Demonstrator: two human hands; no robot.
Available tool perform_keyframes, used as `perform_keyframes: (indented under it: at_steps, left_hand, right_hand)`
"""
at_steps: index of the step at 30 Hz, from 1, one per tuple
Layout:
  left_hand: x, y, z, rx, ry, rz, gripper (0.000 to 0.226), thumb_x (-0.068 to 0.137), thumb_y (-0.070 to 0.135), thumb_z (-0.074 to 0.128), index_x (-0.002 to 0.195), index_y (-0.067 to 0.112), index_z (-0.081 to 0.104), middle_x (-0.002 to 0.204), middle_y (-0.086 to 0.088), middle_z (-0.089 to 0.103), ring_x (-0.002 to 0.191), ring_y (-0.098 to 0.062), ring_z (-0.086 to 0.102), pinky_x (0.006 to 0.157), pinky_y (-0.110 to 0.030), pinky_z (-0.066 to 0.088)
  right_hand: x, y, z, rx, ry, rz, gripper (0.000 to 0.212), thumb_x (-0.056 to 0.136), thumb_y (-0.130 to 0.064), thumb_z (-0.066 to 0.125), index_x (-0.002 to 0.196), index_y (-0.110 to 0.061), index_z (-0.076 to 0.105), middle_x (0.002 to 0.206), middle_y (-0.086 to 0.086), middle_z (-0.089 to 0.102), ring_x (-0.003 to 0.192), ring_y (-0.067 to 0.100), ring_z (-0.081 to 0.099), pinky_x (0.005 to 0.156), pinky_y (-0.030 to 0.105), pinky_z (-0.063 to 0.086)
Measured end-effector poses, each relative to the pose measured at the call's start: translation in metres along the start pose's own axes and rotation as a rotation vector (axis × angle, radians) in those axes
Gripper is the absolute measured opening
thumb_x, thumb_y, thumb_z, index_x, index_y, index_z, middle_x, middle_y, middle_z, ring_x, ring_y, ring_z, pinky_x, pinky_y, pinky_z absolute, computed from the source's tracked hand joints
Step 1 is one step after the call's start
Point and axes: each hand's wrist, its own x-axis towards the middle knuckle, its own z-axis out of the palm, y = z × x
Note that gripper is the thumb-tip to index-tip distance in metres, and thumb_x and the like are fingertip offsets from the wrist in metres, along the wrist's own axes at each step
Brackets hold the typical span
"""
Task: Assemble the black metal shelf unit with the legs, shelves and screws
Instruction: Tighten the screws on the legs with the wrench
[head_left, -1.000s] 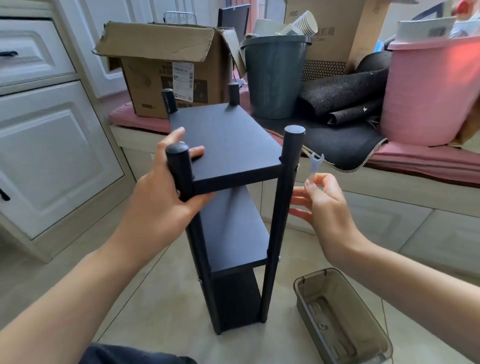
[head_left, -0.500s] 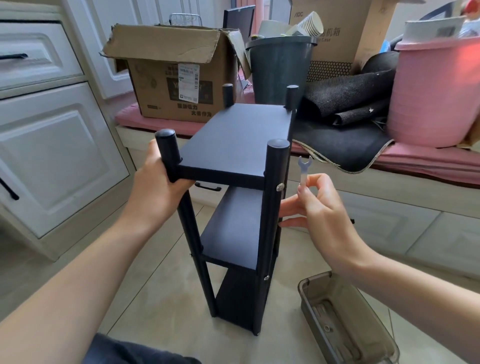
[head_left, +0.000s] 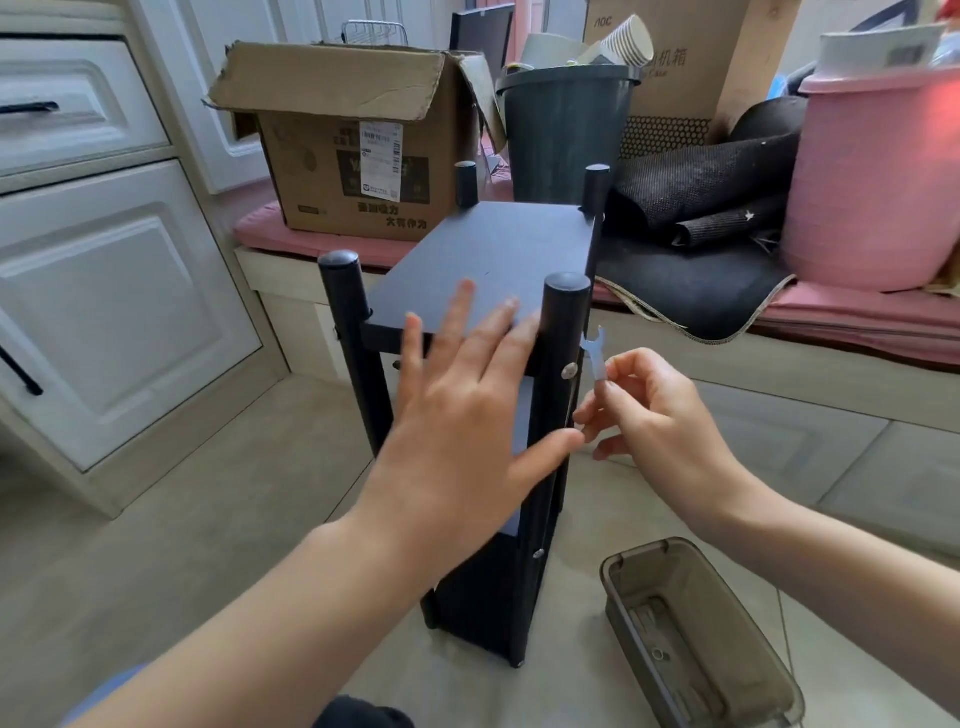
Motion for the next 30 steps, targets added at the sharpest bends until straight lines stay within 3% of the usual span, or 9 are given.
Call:
perform_keyframes:
  at_steps: [2, 5, 11, 15, 18, 20, 24, 26, 30]
  left_hand:
    - [0.002, 0.004, 0.006, -0.005, -0.022, -0.015, 0.080, 0.087, 0.065, 0.042, 0.148, 0.012, 0.047, 0.152, -0.005, 0.049, 0.151, -0.023, 0.029, 0.124, -0.054, 0.004]
    - [0.010, 0.006, 0.010, -0.028, 0.067, -0.019, 0.069, 0.089, 0.061, 0.046, 0.135, 0.012, 0.057, 0.137, -0.004, 0.062, 0.139, -0.022, 0.046, 0.123, -0.053, 0.014]
    - [0.019, 0.008, 0.015, 0.085, 0.151, -0.011, 0.056, 0.086, 0.055, 0.051, 0.119, 0.012, 0.064, 0.118, -0.003, 0.069, 0.121, -0.023, 0.059, 0.110, -0.044, 0.030]
    - [0.019, 0.010, 0.014, 0.051, 0.213, -0.030, 0.041, 0.084, 0.046, 0.060, 0.109, 0.014, 0.063, 0.107, -0.001, 0.068, 0.112, -0.022, 0.060, 0.106, -0.039, 0.029]
    - [0.018, 0.005, 0.010, 0.012, 0.219, -0.076, 0.032, 0.082, 0.040, 0.055, 0.102, 0.015, 0.056, 0.095, 0.005, 0.058, 0.102, -0.019, 0.057, 0.105, -0.033, 0.026]
    - [0.016, -0.002, 0.005, -0.028, 0.189, -0.102, 0.034, 0.080, 0.038, 0.053, 0.103, 0.014, 0.056, 0.093, 0.009, 0.052, 0.100, -0.018, 0.056, 0.105, -0.027, 0.022]
    - [0.012, -0.019, -0.008, -0.101, 0.111, -0.109, 0.042, 0.077, 0.039, 0.053, 0.110, 0.013, 0.060, 0.098, 0.005, 0.063, 0.102, -0.016, 0.057, 0.106, -0.011, 0.012]
    - [0.010, -0.024, -0.012, -0.139, 0.087, -0.081, 0.043, 0.078, 0.039, 0.055, 0.113, 0.015, 0.061, 0.097, 0.007, 0.064, 0.102, -0.008, 0.055, 0.106, -0.010, 0.012]
    - [0.006, -0.029, -0.015, -0.205, 0.100, -0.030, 0.047, 0.080, 0.043, 0.054, 0.117, 0.016, 0.062, 0.101, 0.010, 0.064, 0.104, 0.023, 0.035, 0.105, -0.008, 0.014]
  right_hand:
    - [-0.001, 0.002, -0.003, -0.043, 0.001, -0.036, 0.017, 0.100, -0.004, 0.048, 0.089, -0.016, 0.054, 0.065, -0.004, 0.066, 0.061, 0.013, 0.063, 0.055, 0.029, 0.053]
    - [-0.002, 0.005, -0.006, -0.098, 0.002, -0.050, 0.017, 0.098, -0.005, 0.052, 0.088, -0.017, 0.057, 0.063, -0.004, 0.067, 0.057, 0.009, 0.060, 0.054, 0.025, 0.049]
    - [-0.007, 0.006, -0.010, -0.115, -0.044, 0.002, 0.011, 0.097, -0.007, 0.058, 0.090, -0.012, 0.065, 0.064, 0.000, 0.069, 0.056, 0.003, 0.057, 0.050, 0.018, 0.046]
    - [-0.010, -0.001, -0.012, -0.043, -0.081, 0.027, 0.010, 0.097, -0.008, 0.057, 0.094, -0.010, 0.067, 0.066, -0.002, 0.070, 0.058, 0.004, 0.058, 0.052, 0.020, 0.049]
    - [-0.012, -0.008, -0.013, -0.008, -0.108, 0.060, 0.011, 0.097, -0.010, 0.058, 0.096, -0.010, 0.069, 0.071, -0.001, 0.072, 0.063, 0.005, 0.060, 0.055, 0.020, 0.050]
    - [-0.012, -0.009, -0.011, 0.000, -0.137, 0.105, 0.011, 0.097, -0.011, 0.058, 0.097, -0.010, 0.070, 0.075, 0.002, 0.074, 0.067, 0.007, 0.060, 0.056, 0.021, 0.050]
    - [-0.013, -0.011, -0.004, 0.022, -0.181, 0.152, 0.010, 0.096, -0.010, 0.060, 0.097, -0.008, 0.070, 0.076, 0.003, 0.075, 0.068, 0.009, 0.058, 0.057, 0.021, 0.049]
    - [-0.013, -0.012, 0.001, 0.011, -0.200, 0.150, 0.010, 0.096, -0.010, 0.060, 0.097, -0.009, 0.070, 0.075, 0.001, 0.075, 0.068, 0.009, 0.058, 0.057, 0.021, 0.048]
    - [-0.011, -0.015, 0.012, 0.017, -0.213, 0.162, 0.010, 0.096, -0.012, 0.060, 0.096, -0.011, 0.070, 0.076, 0.001, 0.075, 0.068, 0.009, 0.057, 0.058, 0.022, 0.048]
